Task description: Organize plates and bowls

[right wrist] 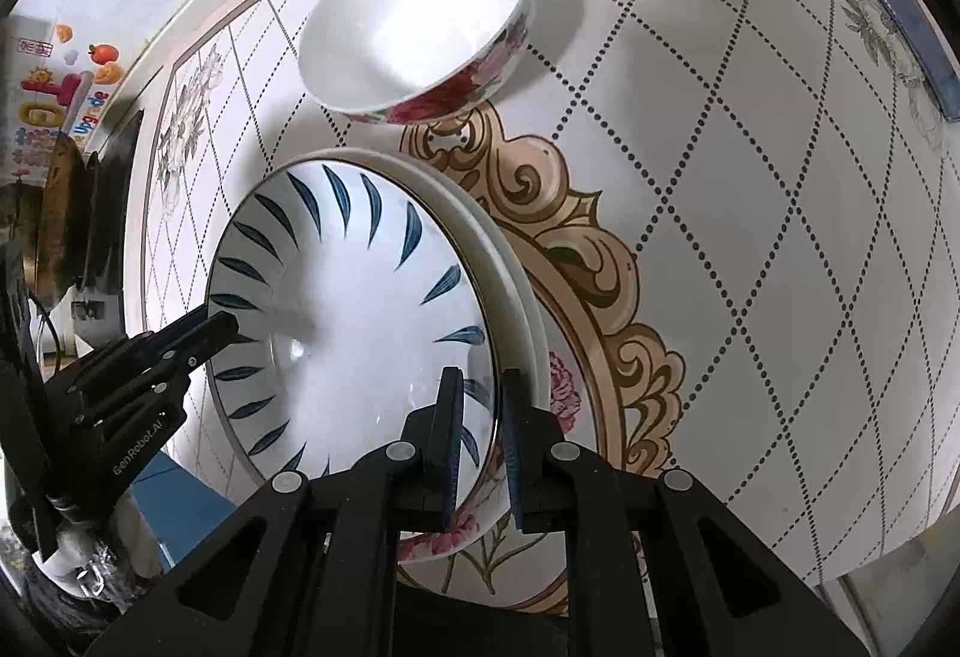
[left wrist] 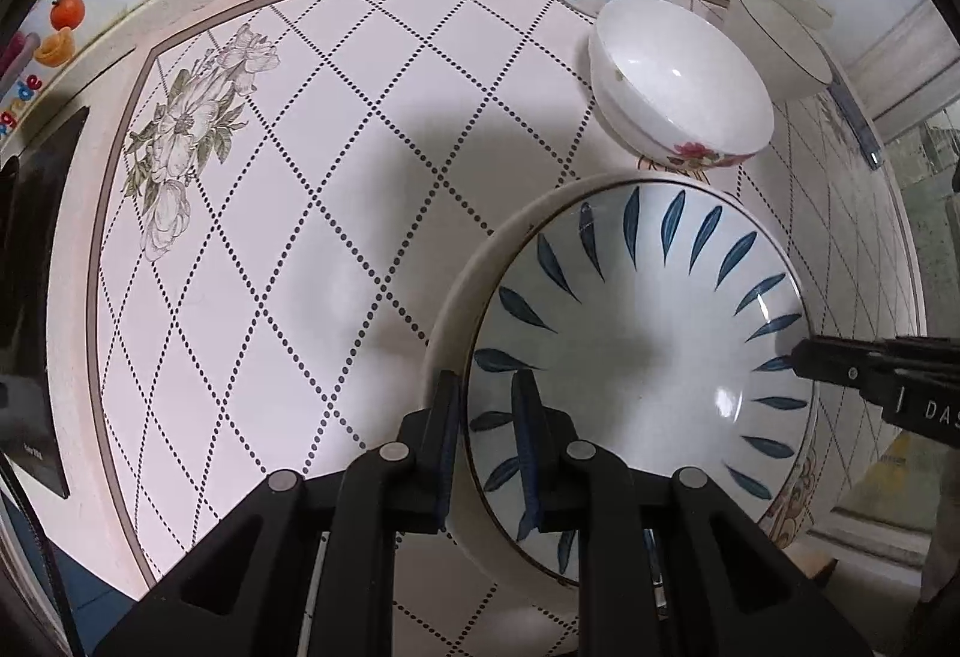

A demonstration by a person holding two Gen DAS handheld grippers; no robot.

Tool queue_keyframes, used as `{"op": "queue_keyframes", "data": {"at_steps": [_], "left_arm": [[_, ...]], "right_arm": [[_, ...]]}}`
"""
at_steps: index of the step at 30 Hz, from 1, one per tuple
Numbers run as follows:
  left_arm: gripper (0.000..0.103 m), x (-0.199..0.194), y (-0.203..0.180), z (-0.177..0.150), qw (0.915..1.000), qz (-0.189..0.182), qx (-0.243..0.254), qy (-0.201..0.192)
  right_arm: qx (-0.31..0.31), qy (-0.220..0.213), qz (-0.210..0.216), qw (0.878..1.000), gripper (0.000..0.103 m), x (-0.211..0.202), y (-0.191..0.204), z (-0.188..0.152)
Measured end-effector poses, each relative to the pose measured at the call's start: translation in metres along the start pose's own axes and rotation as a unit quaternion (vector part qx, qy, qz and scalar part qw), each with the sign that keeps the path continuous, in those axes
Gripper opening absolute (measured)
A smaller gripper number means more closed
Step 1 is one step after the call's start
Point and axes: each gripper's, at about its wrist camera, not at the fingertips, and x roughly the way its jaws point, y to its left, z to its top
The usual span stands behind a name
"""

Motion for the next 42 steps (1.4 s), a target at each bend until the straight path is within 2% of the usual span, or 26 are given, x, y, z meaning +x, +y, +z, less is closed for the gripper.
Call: {"op": "queue_keyframes", "data": {"at_steps": [5,9,14,16,22,29,33,35,36,37,42], "left_arm": [[0.016,-0.022,-0.002,-0.005,0.9999,0.005,-0.007,-0.014],[0.016,-0.058,-0.009,-0.018,0.9994,0.01,-0.01,-0.03],[0.016,-0.101,-0.015,-0.03,0.9985,0.0,-0.026,-0.049],[0.016,-0.117,-0.018,-0.035,0.9978,-0.005,-0.034,-0.056],[0.016,-0.153,-0.027,-0.051,0.997,-0.015,-0.038,-0.066],[0.016,-0.163,-0.03,-0.057,0.9975,-0.028,-0.026,-0.06],[0.016,-0.16,-0.025,-0.05,0.9971,-0.045,-0.022,-0.058],[0.016,-0.157,-0.022,-0.043,0.9968,-0.05,-0.018,-0.06],[0.017,-0.156,-0.02,-0.039,0.9965,-0.052,-0.017,-0.062],[0.02,-0.153,-0.017,-0.034,0.9962,-0.054,-0.018,-0.066],[0.022,-0.134,-0.006,0.0,0.9943,-0.076,-0.022,-0.071]], "right_arm": [[-0.003,-0.017,0.013,1.0,0.016,-0.018,0.001,-0.006],[-0.02,-0.04,0.015,0.999,0.016,-0.046,0.014,-0.018],[-0.044,-0.07,0.021,0.996,0.02,-0.089,0.032,-0.047],[-0.05,-0.078,0.023,0.995,0.025,-0.104,0.034,-0.059],[-0.067,-0.099,0.027,0.992,0.026,-0.147,0.04,-0.092],[-0.062,-0.103,0.032,0.992,0.026,-0.168,0.042,-0.109],[-0.05,-0.106,0.034,0.993,0.026,-0.172,0.042,-0.11],[-0.038,-0.105,0.036,0.993,0.039,-0.171,0.041,-0.106],[-0.032,-0.102,0.035,0.994,0.049,-0.169,0.04,-0.104],[-0.023,-0.1,0.036,0.994,0.052,-0.168,0.039,-0.101],[0.02,-0.102,0.034,0.994,0.052,-0.156,0.03,-0.075]]}}
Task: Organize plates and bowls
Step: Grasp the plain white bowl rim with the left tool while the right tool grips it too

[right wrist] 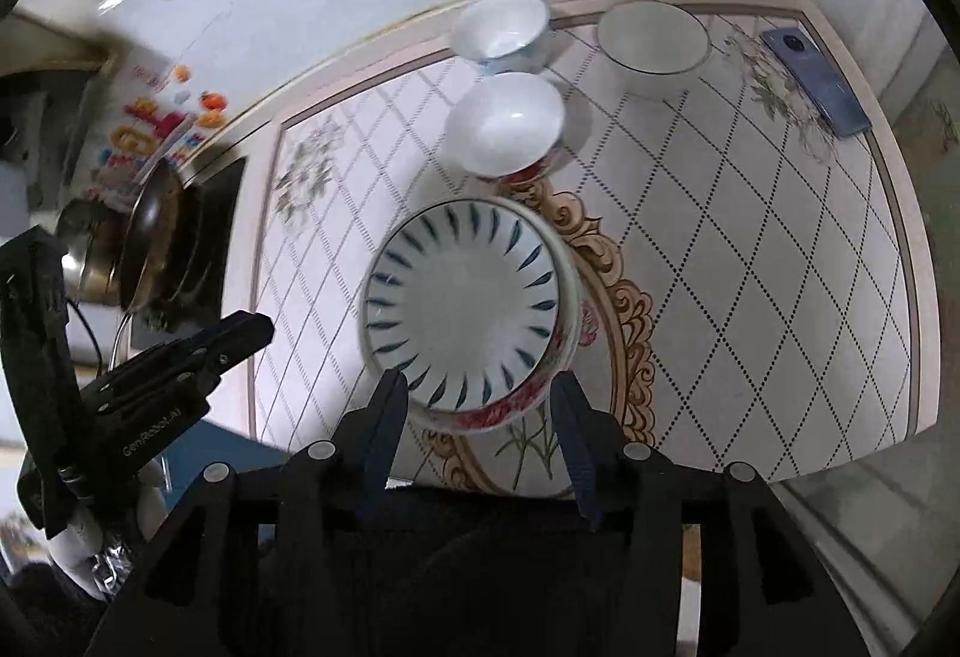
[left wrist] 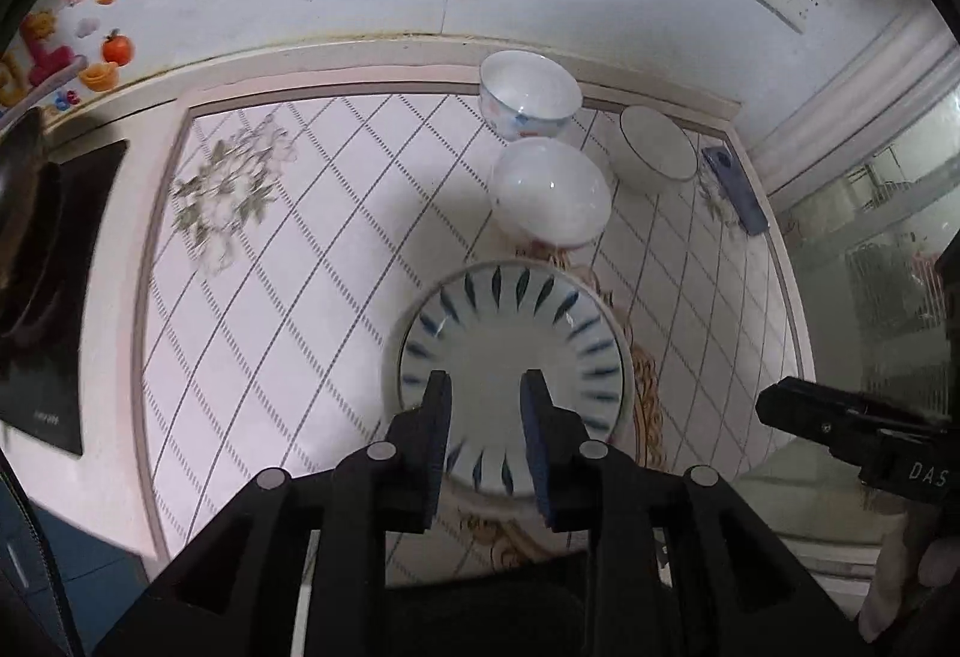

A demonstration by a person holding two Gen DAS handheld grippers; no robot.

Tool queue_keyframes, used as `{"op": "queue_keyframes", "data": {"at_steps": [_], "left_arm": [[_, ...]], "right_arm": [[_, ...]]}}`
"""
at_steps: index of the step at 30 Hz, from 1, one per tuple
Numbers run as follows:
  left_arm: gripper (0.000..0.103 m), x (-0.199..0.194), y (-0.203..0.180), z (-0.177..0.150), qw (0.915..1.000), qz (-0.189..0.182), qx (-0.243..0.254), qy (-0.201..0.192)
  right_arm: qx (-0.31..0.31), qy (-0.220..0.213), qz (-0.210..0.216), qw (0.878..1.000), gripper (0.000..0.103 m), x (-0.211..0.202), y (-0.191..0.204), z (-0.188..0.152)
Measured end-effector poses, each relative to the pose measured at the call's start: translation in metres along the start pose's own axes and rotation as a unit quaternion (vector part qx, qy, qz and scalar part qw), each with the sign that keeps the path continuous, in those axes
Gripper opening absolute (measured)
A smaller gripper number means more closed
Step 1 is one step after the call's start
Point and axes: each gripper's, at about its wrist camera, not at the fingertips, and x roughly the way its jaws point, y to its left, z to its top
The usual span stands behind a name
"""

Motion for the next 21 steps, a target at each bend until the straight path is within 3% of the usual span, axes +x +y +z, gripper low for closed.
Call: {"op": "queue_keyframes", "data": {"at_steps": [5,9,12,15,20,21], "left_arm": [[0.022,0.028,0.004,0.044,0.9999,0.005,-0.003,-0.014],[0.022,0.078,0.002,0.084,0.9995,-0.008,-0.018,0.023],[0.022,0.123,0.0,0.106,0.9964,-0.032,-0.026,0.074],[0.022,0.164,-0.001,0.119,0.9923,-0.031,-0.044,0.112],[0.021,0.199,0.001,0.125,0.9908,-0.003,-0.064,0.119],[0.021,0.201,0.001,0.124,0.9912,0.004,-0.066,0.115]], "right_arm": [[0.034,-0.028,-0.016,0.999,0.052,0.021,-0.014,0.035],[0.071,-0.035,-0.004,0.997,0.052,0.047,-0.032,0.073],[0.093,-0.025,0.018,0.995,0.052,0.074,-0.047,0.105],[0.108,-0.006,0.047,0.993,0.052,0.105,-0.062,0.132],[0.113,0.031,0.08,0.99,0.051,0.16,-0.082,0.167],[0.113,0.036,0.085,0.989,0.041,0.168,-0.083,0.171]]}}
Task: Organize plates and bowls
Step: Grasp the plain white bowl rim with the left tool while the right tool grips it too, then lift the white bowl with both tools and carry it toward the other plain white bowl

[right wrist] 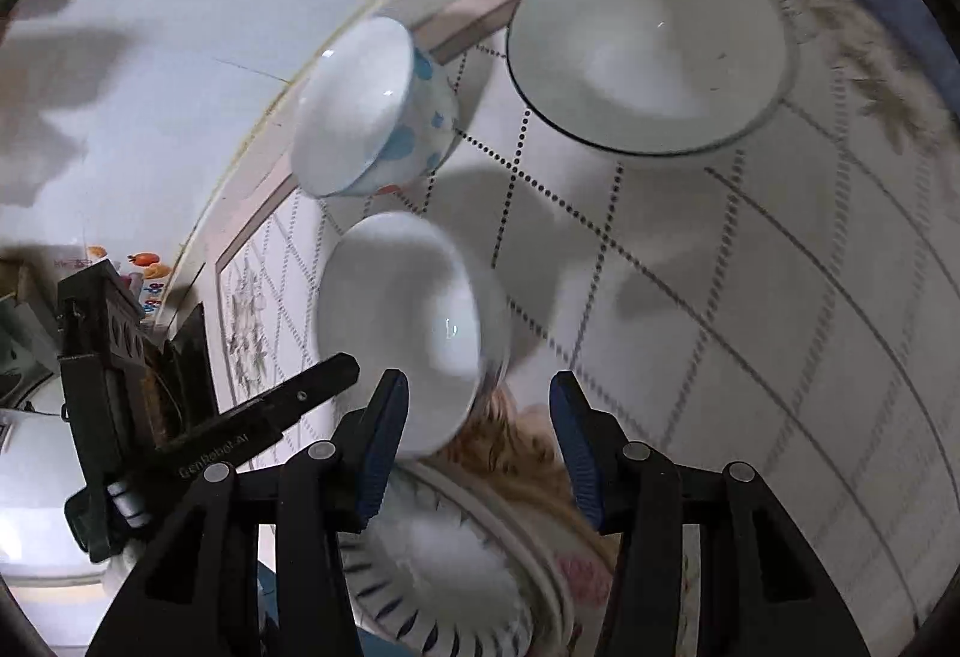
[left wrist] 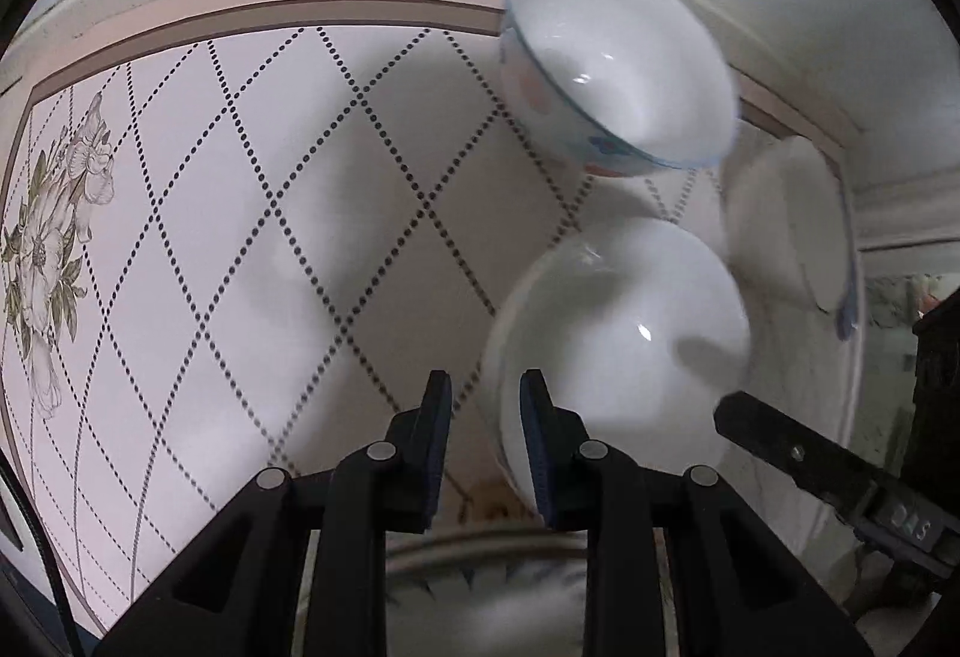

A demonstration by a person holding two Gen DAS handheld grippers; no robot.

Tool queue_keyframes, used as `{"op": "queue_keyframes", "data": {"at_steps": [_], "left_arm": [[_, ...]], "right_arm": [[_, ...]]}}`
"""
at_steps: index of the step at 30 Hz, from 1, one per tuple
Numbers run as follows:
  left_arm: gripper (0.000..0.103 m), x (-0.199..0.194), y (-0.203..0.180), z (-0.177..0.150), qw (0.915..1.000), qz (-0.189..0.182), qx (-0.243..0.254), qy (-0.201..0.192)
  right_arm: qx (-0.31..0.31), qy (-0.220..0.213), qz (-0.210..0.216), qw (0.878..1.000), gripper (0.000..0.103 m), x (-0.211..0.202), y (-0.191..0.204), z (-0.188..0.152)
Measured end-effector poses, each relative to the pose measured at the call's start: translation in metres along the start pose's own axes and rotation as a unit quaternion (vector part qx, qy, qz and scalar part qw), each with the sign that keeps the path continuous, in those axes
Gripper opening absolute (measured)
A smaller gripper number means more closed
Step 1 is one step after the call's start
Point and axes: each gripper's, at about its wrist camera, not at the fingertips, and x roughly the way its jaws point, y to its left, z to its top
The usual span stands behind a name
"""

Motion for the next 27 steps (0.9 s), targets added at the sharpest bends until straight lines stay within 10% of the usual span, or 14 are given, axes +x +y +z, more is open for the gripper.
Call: {"op": "queue_keyframes", "data": {"at_steps": [3,27], "left_arm": [[0.011,0.0,-0.003,-0.002,0.9999,0.002,0.001,-0.017],[0.011,-0.072,-0.093,-0.068,0.9946,0.001,0.074,-0.073]], "right_arm": [[-0.013,0.01,0.005,1.0,0.014,0.019,-0.001,0.012],[-0.076,-0.021,-0.004,0.997,0.013,-0.079,-0.023,-0.018]]}}
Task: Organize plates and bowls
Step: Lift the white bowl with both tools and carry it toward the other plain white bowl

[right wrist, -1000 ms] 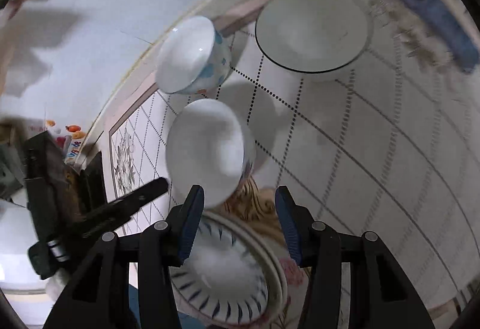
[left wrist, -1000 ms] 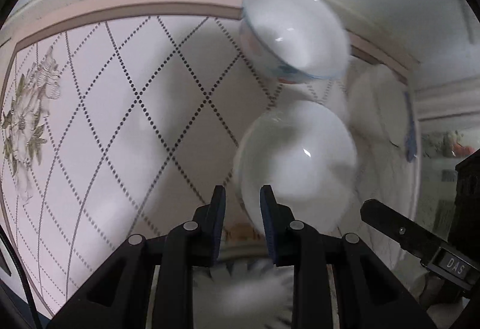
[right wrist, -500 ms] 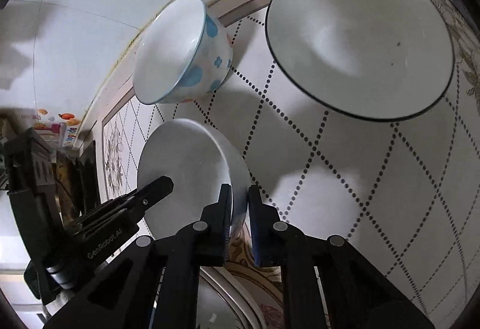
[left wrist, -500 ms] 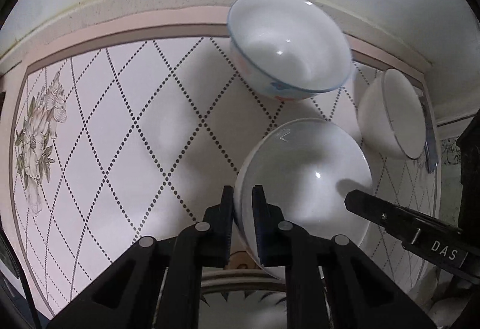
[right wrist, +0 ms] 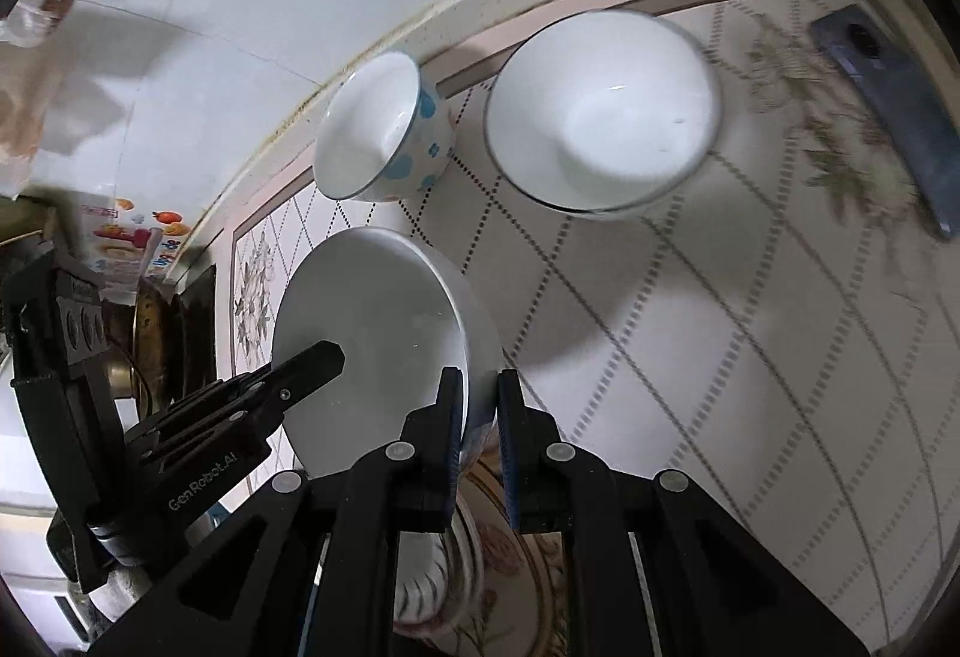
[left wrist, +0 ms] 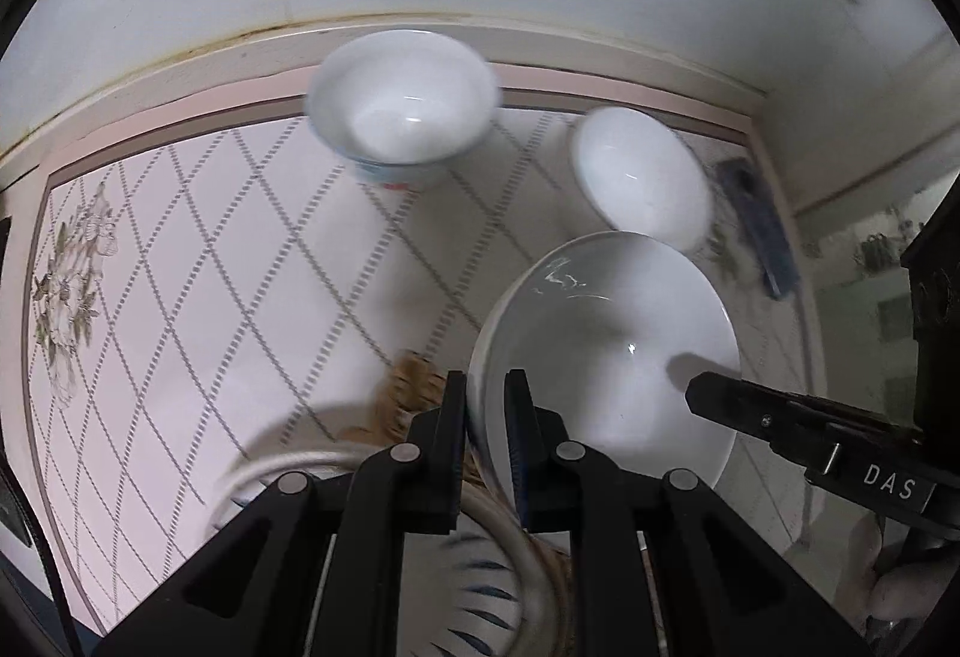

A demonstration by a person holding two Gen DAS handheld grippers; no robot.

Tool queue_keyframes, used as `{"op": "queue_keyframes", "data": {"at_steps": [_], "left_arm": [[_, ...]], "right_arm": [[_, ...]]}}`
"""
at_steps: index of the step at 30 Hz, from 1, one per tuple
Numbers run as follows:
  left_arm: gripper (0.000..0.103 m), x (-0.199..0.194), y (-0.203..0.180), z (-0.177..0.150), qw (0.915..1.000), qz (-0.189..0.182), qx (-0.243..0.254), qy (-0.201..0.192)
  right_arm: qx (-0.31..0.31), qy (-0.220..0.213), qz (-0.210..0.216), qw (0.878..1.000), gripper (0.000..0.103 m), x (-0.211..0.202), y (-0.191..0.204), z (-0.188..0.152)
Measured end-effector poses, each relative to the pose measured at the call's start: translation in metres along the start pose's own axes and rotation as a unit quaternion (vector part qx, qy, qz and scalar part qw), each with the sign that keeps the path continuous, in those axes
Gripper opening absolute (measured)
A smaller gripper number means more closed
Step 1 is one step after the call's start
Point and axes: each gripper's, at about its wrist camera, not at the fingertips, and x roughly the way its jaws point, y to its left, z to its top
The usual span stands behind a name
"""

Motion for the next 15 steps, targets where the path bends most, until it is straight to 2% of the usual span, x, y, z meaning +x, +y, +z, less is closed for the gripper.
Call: {"op": "queue_keyframes", "data": {"at_steps": [9,15], "left_arm": [[0.011,0.009,-0.053,-0.023,0.9986,-0.017,0.046,0.021],[0.011,0.034,-0.073,-0.042,0.996,-0.019,0.072,0.049]], "right_arm": [[0.014,-0.017,-0.015,1.0,0.013,-0.05,-0.048,-0.045],[0.037,-0.006,-0.024,0.999,0.013,-0.053,-0.083,-0.077]]}}
